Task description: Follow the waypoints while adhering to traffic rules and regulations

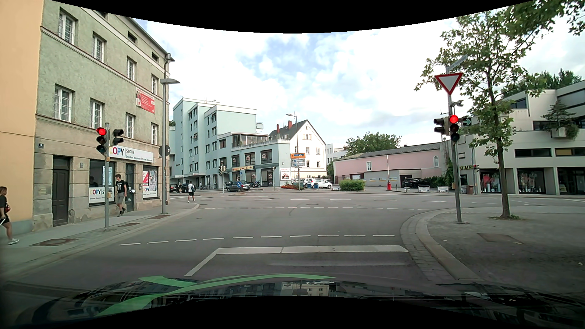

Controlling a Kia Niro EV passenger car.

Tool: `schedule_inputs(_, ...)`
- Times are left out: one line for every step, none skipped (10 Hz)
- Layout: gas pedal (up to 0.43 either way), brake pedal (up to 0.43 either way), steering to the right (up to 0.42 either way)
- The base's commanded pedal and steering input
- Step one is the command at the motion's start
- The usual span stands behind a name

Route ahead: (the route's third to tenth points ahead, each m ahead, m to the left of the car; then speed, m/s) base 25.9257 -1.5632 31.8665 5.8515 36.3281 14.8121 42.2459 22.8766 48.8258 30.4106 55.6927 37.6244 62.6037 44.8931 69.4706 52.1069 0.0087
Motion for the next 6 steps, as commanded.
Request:
schedule_inputs(0.000, 0.451, 0.010)
schedule_inputs(0.000, 0.457, 0.010)
schedule_inputs(0.000, 0.451, 0.010)
schedule_inputs(0.000, 0.451, 0.010)
schedule_inputs(0.000, 0.451, 0.010)
schedule_inputs(0.000, 0.451, 0.010)
